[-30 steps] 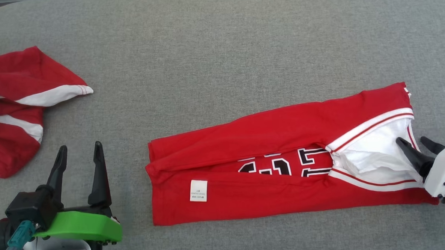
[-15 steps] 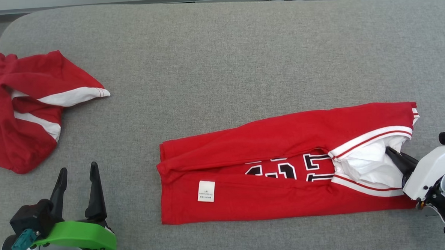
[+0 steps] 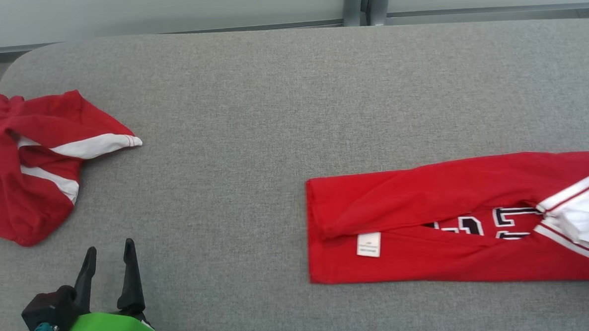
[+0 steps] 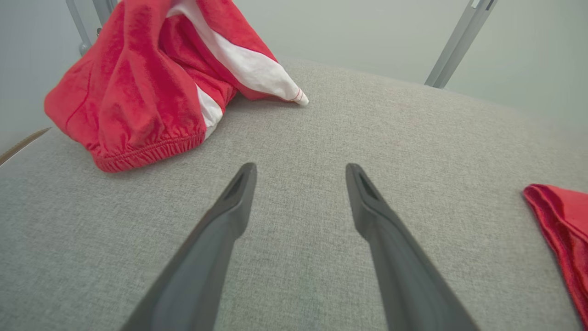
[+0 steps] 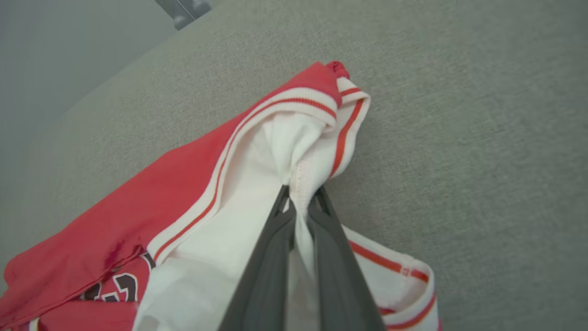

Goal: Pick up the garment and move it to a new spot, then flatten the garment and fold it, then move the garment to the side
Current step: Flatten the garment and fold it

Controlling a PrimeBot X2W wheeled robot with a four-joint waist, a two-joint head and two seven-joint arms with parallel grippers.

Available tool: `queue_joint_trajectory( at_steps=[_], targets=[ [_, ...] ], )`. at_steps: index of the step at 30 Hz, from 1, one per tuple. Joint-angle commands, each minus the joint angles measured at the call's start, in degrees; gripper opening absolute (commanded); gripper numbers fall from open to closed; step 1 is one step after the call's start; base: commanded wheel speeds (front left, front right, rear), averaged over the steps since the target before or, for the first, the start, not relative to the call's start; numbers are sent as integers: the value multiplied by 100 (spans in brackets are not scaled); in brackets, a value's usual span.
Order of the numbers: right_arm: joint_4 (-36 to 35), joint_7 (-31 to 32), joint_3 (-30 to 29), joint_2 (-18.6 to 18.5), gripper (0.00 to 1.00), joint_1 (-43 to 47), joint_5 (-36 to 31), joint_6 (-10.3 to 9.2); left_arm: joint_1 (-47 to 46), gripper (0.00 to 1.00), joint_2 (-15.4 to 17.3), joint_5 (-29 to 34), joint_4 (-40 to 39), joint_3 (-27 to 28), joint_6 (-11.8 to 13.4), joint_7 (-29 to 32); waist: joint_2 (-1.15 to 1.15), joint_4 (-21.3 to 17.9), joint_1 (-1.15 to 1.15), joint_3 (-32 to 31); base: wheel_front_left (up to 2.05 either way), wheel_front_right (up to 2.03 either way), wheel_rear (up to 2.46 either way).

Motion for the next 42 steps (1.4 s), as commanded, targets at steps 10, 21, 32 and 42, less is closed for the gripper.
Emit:
queue_joint_trajectory(
  at_steps=[10,21,32,42],
  targets=[
    [-1877,898,65,-214,0,-204,-255,1,129,100,-174,253,285,151,-264,-17,68,-216,0,-139,0,0,0],
    [-3038,1683,2136,1241,0,-699,-1702,1,-177,100,-71,306,564,102,-352,-11,68,-281,0,-101,0,0,0],
    [-1749,886,3086,2402,0,-866,-3102,1,-298,100,-145,236,735,112,-389,-13,68,-176,0,-72,0,0,0],
    [-2035,424,3453,2590,100,-961,-2838,1,-196,100,-148,220,759,189,-379,-15,68,-260,0,-66,0,0,0]
  ],
)
